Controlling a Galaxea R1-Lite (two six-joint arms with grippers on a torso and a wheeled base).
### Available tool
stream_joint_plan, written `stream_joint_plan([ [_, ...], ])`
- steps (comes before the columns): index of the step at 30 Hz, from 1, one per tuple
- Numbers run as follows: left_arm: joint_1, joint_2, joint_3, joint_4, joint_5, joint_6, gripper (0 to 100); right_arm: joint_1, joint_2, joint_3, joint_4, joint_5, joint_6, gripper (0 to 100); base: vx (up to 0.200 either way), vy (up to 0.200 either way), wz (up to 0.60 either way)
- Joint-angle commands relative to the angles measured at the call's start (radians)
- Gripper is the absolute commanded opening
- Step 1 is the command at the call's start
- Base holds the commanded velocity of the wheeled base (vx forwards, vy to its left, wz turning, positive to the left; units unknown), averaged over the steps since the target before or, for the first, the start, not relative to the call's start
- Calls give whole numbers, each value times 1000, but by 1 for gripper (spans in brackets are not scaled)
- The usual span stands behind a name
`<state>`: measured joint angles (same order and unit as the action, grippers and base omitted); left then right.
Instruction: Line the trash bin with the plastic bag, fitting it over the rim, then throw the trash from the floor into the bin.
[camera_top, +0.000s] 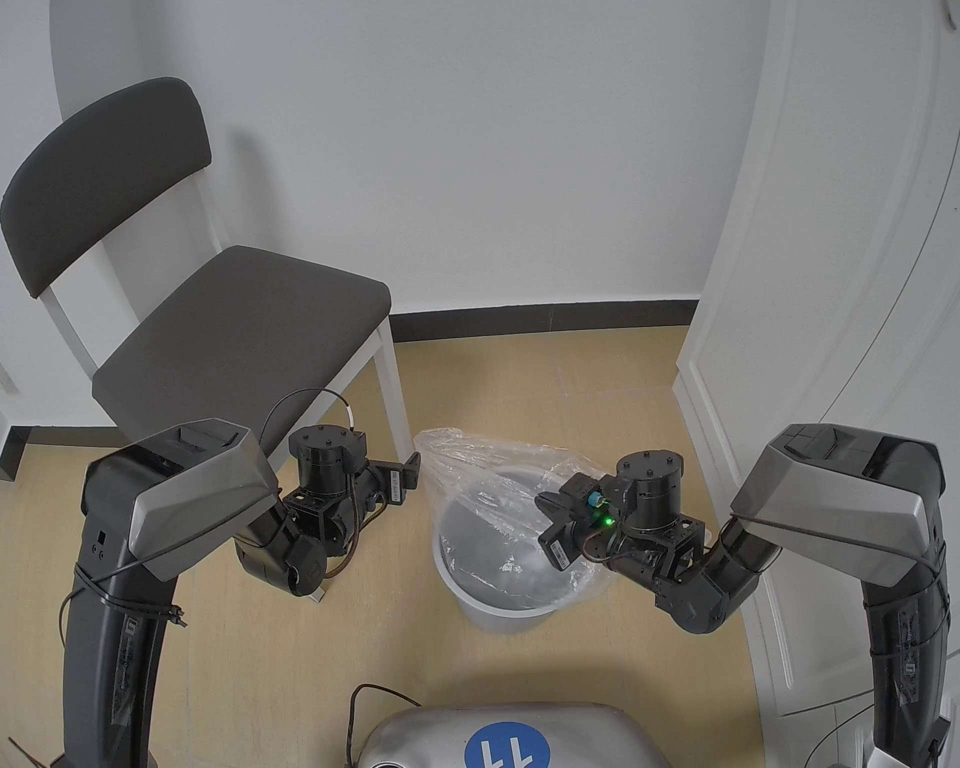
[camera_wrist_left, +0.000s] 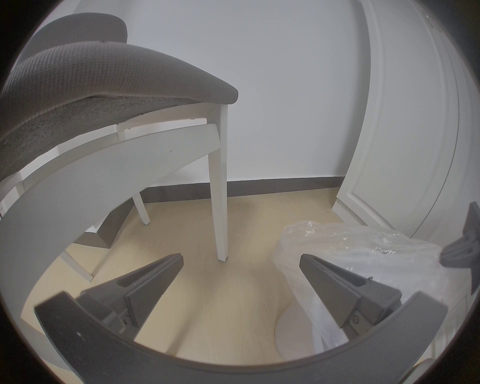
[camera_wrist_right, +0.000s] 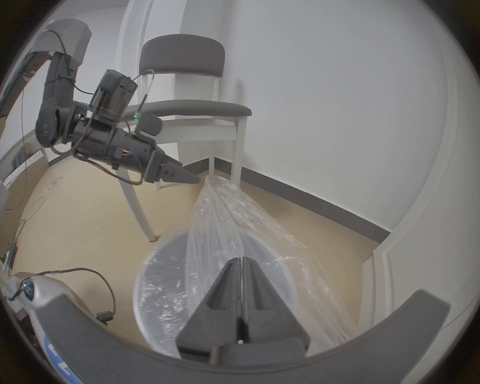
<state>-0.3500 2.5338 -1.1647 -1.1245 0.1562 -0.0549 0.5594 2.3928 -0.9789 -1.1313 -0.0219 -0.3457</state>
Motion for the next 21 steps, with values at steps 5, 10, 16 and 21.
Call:
stream_joint_plan([
  [5, 6, -49, 23, -3, -6, 0, 100, 125, -3, 121, -68, 0, 1, 0, 0, 0, 0],
  [10, 11, -81, 40, -3, -7, 0, 100, 175, 32, 158, -107, -1, 1, 0, 0, 0, 0],
  [16, 14, -115, 59, -3, -10, 0, 100, 231, 94, 200, -139, -3, 2, 0, 0, 0, 0],
  [21, 14, -118, 60, -5, -10, 0, 100, 271, 155, 195, -182, -3, 5, 0, 0, 0, 0],
])
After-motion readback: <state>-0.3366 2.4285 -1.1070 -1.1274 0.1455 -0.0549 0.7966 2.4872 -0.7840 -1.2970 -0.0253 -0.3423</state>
